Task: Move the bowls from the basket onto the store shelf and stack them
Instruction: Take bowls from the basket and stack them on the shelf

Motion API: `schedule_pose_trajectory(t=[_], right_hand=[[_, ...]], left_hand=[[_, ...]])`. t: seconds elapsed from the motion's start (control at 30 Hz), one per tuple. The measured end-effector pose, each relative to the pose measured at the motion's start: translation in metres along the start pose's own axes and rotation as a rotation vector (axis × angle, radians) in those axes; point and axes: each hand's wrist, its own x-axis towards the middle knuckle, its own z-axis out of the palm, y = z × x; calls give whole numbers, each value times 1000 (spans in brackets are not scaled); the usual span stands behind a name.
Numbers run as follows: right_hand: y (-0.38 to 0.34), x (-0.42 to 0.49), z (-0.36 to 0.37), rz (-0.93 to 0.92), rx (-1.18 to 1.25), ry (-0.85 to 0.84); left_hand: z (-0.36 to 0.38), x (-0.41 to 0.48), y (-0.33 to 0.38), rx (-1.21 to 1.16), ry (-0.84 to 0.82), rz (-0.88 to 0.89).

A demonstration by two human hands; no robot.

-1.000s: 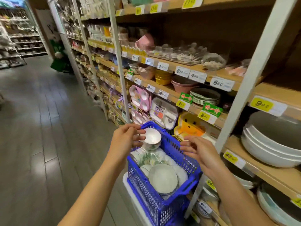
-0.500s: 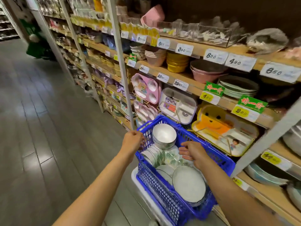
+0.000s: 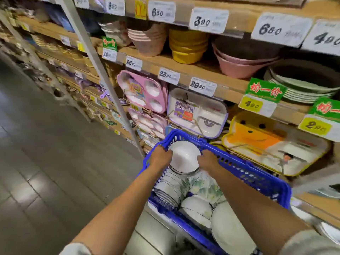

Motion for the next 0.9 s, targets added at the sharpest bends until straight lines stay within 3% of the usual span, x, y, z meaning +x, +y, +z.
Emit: schedule_pose_trajectory(t=[0.17, 0.33, 0.53, 0.9], right_hand=[[-8, 22, 19, 25, -264, -9], [-9, 34, 28, 88, -327, 30], [-7, 41, 35, 152, -310, 74], [5, 35, 40, 222, -111, 191]], left_hand=[[17, 40, -16, 211, -151, -17], [29, 67, -32, 382, -258, 9], [40, 83, -39, 640, -221, 133], [39, 79, -49, 307, -197, 132]])
